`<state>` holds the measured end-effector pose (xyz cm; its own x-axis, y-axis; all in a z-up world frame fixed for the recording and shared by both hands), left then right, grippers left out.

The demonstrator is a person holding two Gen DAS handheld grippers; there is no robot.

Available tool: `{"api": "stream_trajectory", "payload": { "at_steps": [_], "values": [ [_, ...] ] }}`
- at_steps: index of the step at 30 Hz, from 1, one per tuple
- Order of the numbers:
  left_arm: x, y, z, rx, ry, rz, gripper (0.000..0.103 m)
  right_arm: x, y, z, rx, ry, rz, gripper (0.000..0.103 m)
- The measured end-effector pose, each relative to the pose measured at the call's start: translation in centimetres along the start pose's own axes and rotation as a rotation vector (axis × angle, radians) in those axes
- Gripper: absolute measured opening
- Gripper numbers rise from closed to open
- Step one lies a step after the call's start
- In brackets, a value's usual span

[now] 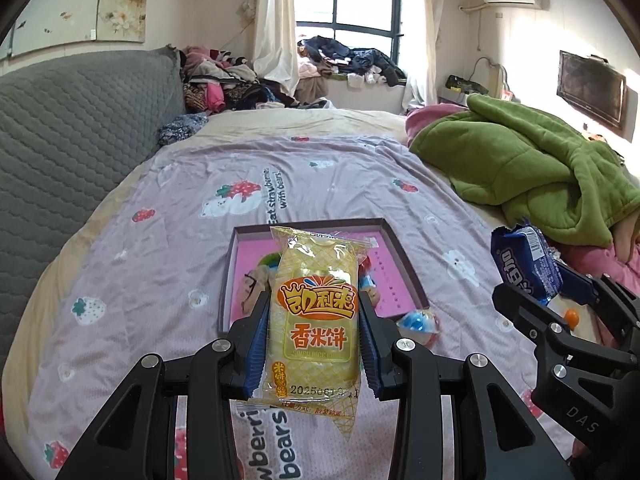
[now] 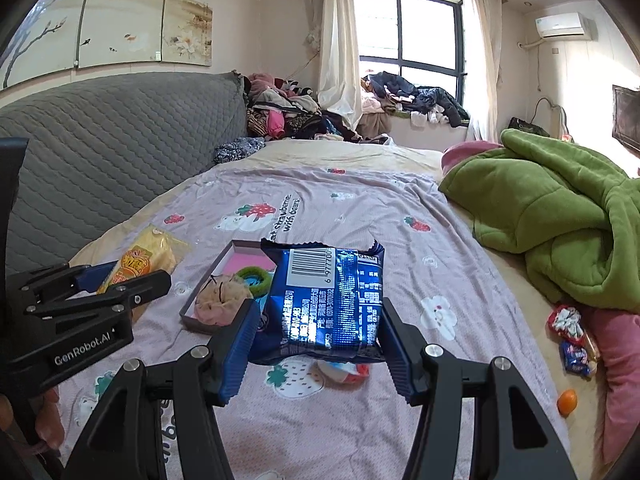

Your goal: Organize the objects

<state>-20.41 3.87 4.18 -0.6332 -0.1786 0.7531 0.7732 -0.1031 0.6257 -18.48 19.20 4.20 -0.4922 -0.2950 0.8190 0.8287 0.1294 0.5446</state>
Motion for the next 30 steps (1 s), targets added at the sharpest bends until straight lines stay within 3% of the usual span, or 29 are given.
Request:
{"api": "stream_trajectory", "payload": {
  "at_steps": [30],
  "values": [
    [3.1,-5.7,0.6,-0.017,-0.013,-0.01,0.041,3.3,-5.0,1.5,0.03,0.006,0.006,0.059]
  ]
}}
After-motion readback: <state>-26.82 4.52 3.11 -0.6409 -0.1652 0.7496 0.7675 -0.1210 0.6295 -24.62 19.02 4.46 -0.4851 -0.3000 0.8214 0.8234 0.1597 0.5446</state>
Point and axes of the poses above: each gripper's, at about its wrist camera, not at the fingertips, and y roughly against the way its jaws point, z to its right, x to its top, the point moved 8 cm from there along -y, roughly the way its jaws point, and after that the axes turned 13 degrees about y, right-handed, at the moved point
